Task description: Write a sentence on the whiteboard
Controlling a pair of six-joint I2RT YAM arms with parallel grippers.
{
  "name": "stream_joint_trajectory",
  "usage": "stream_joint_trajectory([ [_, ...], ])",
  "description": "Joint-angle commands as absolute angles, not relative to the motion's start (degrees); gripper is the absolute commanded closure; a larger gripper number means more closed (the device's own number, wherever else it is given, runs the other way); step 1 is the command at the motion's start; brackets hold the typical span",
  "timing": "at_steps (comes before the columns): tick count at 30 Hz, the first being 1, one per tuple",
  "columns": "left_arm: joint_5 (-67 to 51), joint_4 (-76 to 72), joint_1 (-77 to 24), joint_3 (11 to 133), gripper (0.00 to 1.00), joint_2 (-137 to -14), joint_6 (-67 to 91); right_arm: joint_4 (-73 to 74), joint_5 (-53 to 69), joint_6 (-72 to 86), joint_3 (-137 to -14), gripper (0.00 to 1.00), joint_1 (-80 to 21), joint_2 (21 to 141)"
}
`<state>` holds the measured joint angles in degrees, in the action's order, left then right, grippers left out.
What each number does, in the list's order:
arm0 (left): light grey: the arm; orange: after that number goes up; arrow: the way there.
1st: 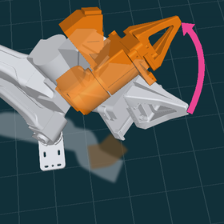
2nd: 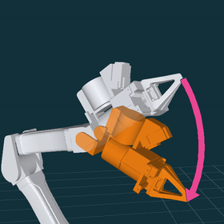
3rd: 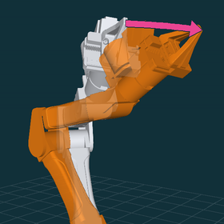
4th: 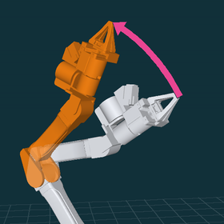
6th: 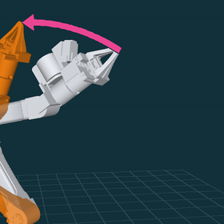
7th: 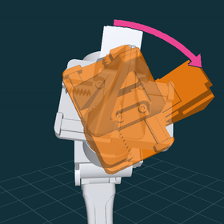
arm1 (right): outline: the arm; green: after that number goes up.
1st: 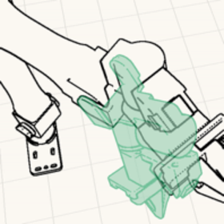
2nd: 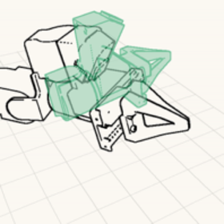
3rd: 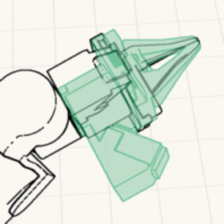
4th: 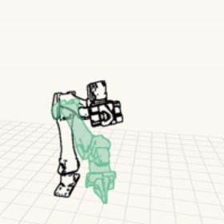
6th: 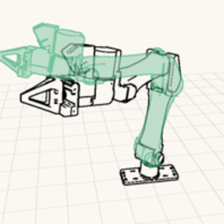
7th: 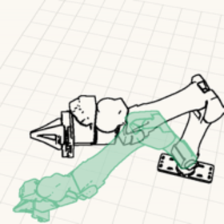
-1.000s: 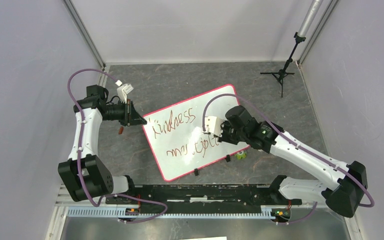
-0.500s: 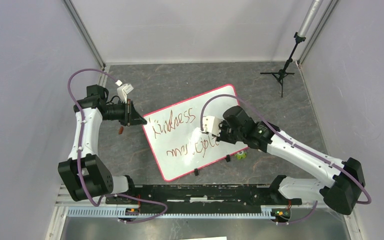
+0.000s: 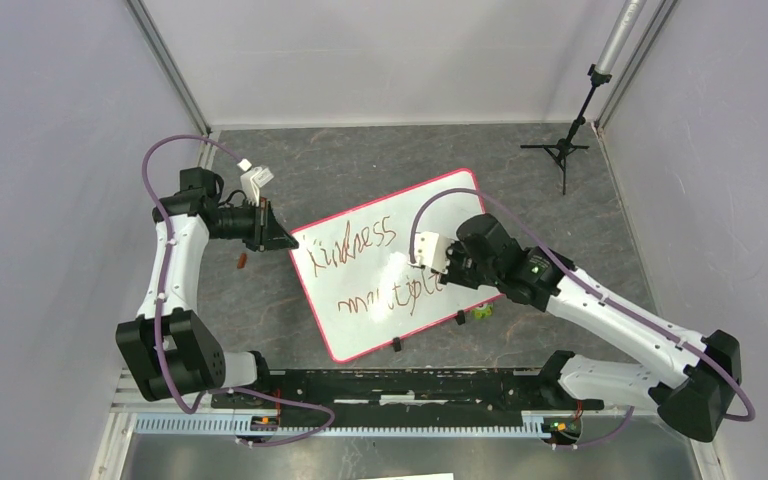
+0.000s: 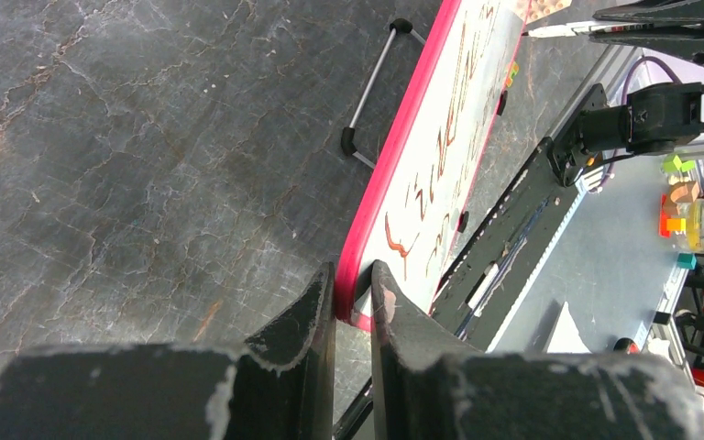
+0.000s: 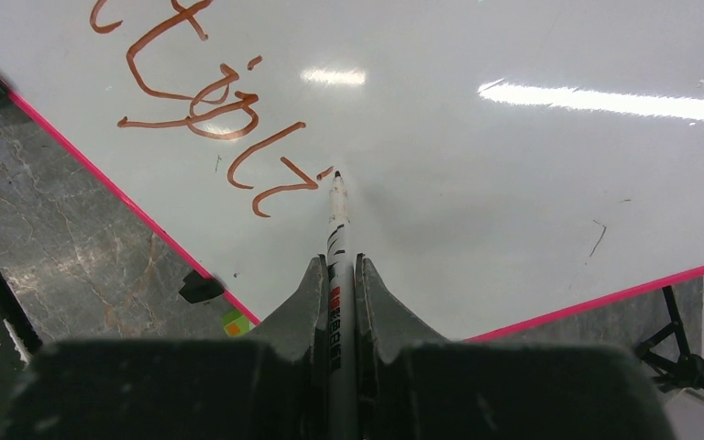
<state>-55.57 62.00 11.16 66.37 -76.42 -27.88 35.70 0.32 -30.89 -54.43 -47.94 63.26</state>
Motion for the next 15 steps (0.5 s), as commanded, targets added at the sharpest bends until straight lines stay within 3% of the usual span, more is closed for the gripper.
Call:
stream_joint_trajectory([
  [1,-52.82,62.8,9.67,65.66,0.86,-77.57,-28.13,35.94,-2.38,-30.4,-52.11,1.0,-47.89,62.66],
  [15,-51.83,61.88,9.66,65.66,0.86,-77.96,-27.07,34.66,-2.7,-29.88,-50.16,1.0,-47.9,62.33],
])
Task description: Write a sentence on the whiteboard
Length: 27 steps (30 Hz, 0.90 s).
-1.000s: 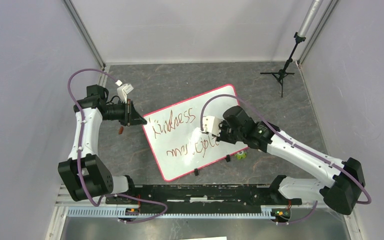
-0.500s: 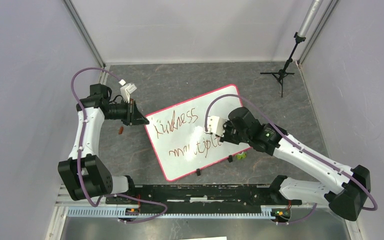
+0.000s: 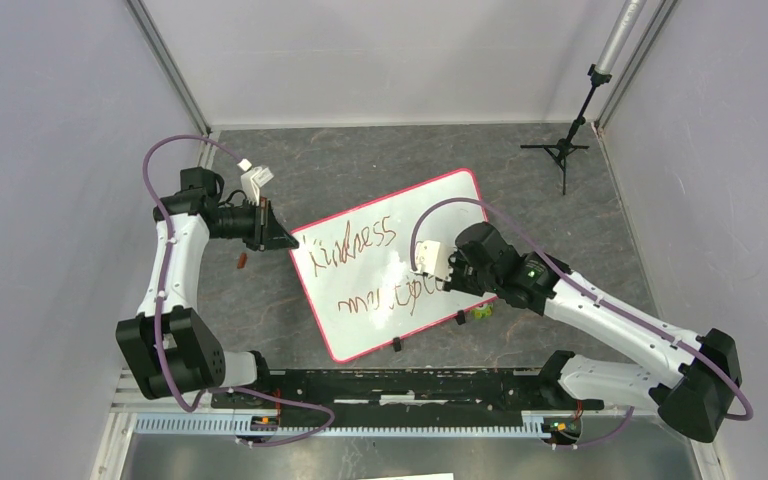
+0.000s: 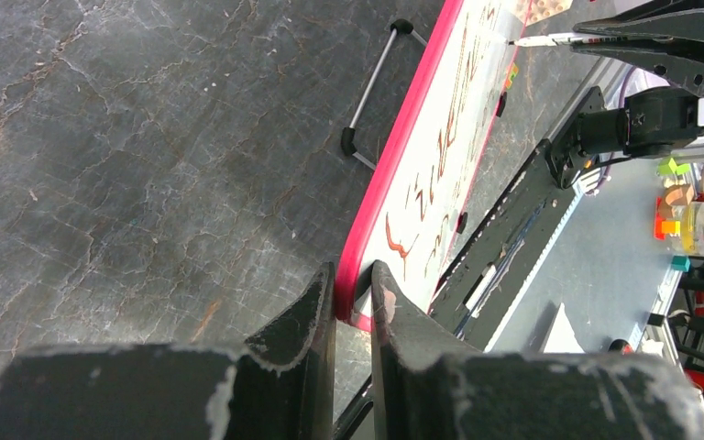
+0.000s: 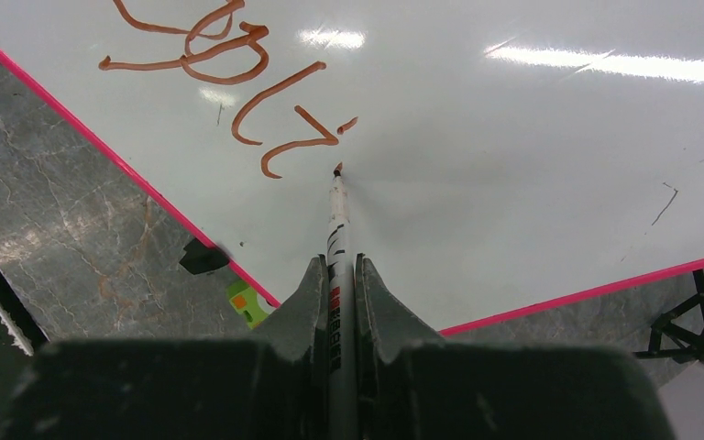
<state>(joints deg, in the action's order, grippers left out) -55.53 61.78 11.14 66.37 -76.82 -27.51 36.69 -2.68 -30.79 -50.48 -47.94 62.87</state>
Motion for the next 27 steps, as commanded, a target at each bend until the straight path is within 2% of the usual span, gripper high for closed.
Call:
stream_joint_trajectory([
  [1,-51.69,61.88,9.67,65.7,0.86,-77.89,-26.99,34.63,-2.17,-29.86,-50.2,1.0,-47.92,62.48],
  [10,-50.3,61.3,9.73,65.57,0.87,-77.03,-26.04,36.21,-6.09,-31.62,-49.68,1.0,-46.7,62.92],
  [16,-49.92,60.79,9.77,65.74,0.92,-77.32,-25.48,37.09,-8.27,-32.53,-50.72,1.0,-44.92,62.41],
  [27,-49.57,60.73,9.71,65.74,0.93,-77.04,-25.3,33.71,-4.55,-31.36,-53.57,1.0,-44.83,63.91],
])
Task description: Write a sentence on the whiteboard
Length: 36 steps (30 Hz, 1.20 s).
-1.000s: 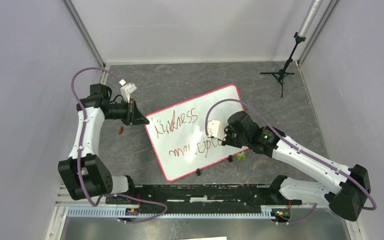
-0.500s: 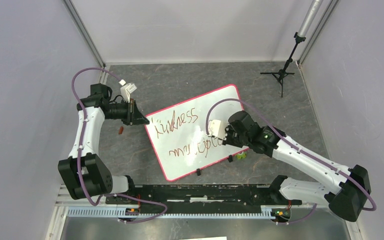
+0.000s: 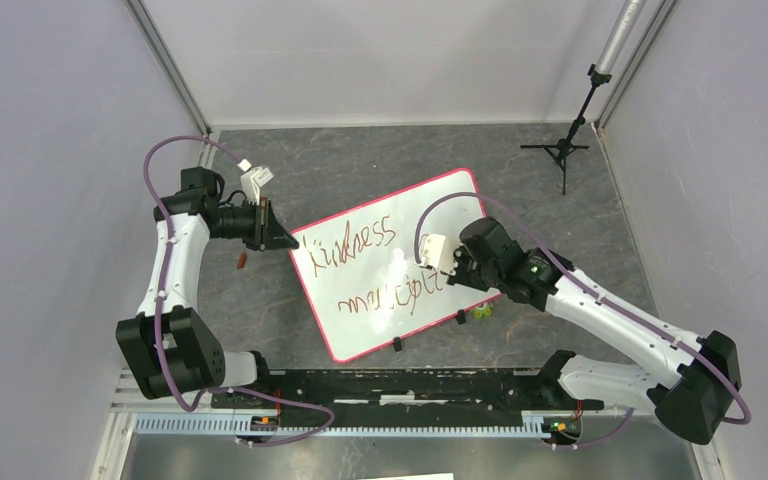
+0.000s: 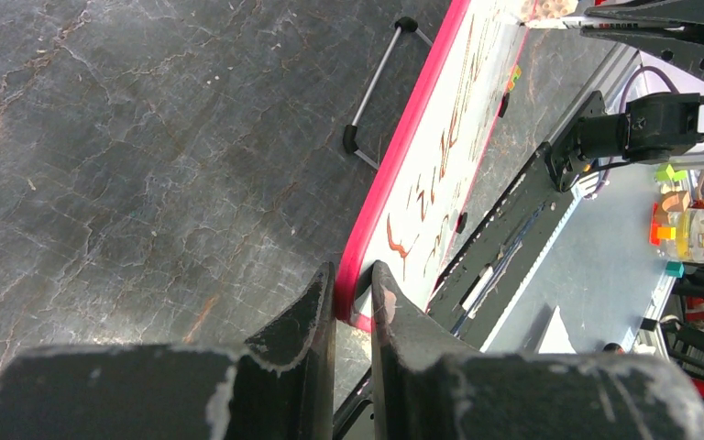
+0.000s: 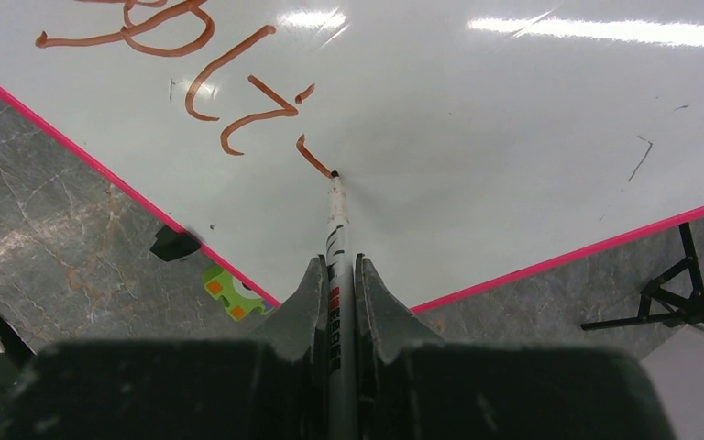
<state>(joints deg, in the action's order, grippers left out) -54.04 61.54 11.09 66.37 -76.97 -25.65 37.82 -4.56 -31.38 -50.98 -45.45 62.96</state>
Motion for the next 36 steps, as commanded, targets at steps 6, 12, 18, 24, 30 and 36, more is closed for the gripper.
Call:
stream_joint_trajectory([
  [6,-49.48,60.74,9.71,65.75,0.93,-77.23,-25.3,33.05,-2.1,-30.93,-53.66,1.0,-44.88,64.17],
  [12,-49.38,60.74,9.75,65.75,0.93,-77.21,-25.21,33.57,1.66,-30.64,-53.09,1.0,-44.91,63.73],
  [18,-49.29,60.75,9.73,65.74,0.93,-77.24,-25.15,34.08,2.79,-30.66,-52.19,1.0,-45.08,63.05],
  [24,-49.13,60.73,9.76,65.74,0.93,-77.01,-25.15,35.52,2.9,-31.02,-49.76,1.0,-45.29,62.66],
  [30,-48.91,60.74,9.76,65.68,0.93,-77.0,-25.14,36.89,1.06,-31.35,-47.66,1.0,-45.33,61.44],
  [36,-49.0,60.73,9.76,65.74,0.93,-76.98,-25.1,38.03,-5.13,-31.97,-48.89,1.0,-45.23,60.52],
])
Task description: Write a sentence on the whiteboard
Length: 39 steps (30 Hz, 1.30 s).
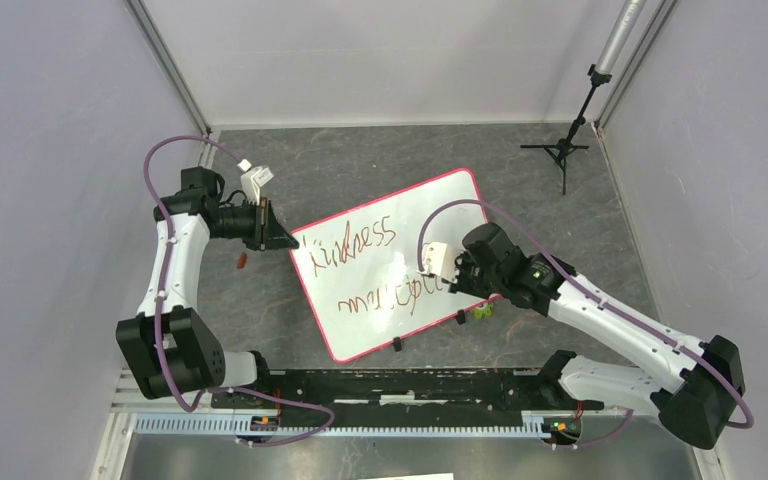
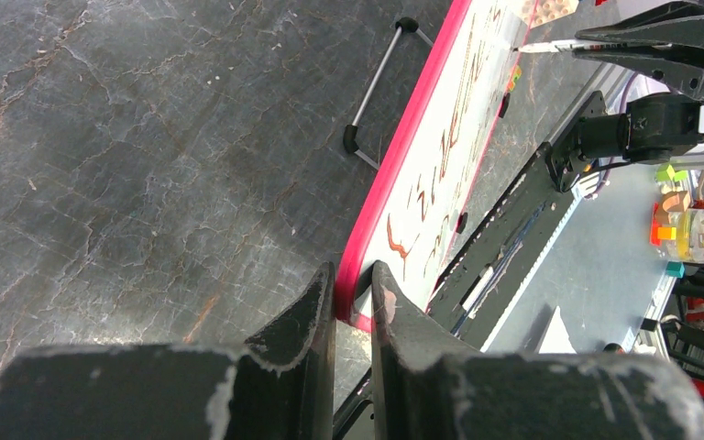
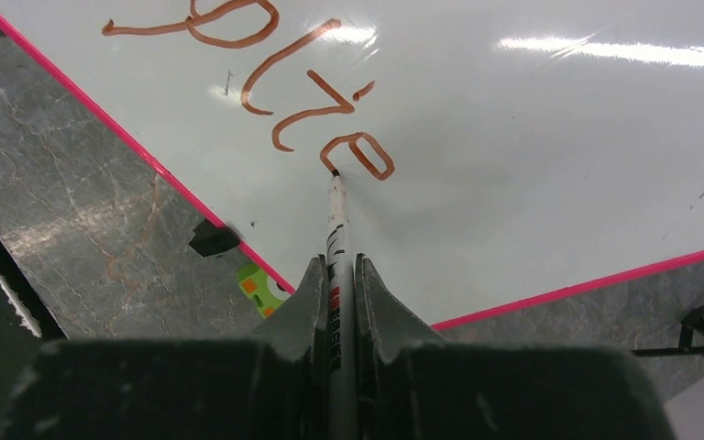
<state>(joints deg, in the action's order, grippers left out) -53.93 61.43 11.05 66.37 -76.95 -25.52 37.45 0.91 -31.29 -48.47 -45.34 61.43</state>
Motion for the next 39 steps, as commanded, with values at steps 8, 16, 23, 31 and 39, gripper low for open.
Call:
stream_joint_trajectory([
  [8,-48.96,60.73,9.74,65.74,0.93,-76.71,-24.98,37.7,-5.13,-31.2,-52.95,1.0,-44.94,58.4],
  [16,-49.04,60.74,9.76,65.83,0.93,-76.76,-25.02,35.35,-9.92,-31.2,-52.38,1.0,-44.22,59.55],
  [23,-48.96,60.73,9.76,65.74,0.93,-76.82,-24.98,33.98,-9.58,-30.95,-52.11,1.0,-44.21,61.26],
  [31,-48.87,60.73,9.76,65.83,0.93,-76.76,-25.12,32.99,-5.89,-30.67,-52.47,1.0,-44.23,61.79],
  [39,-48.73,60.78,9.75,65.96,0.93,-77.1,-25.06,36.57,-2.83,-32.59,-51.49,1.0,-44.21,61.76],
])
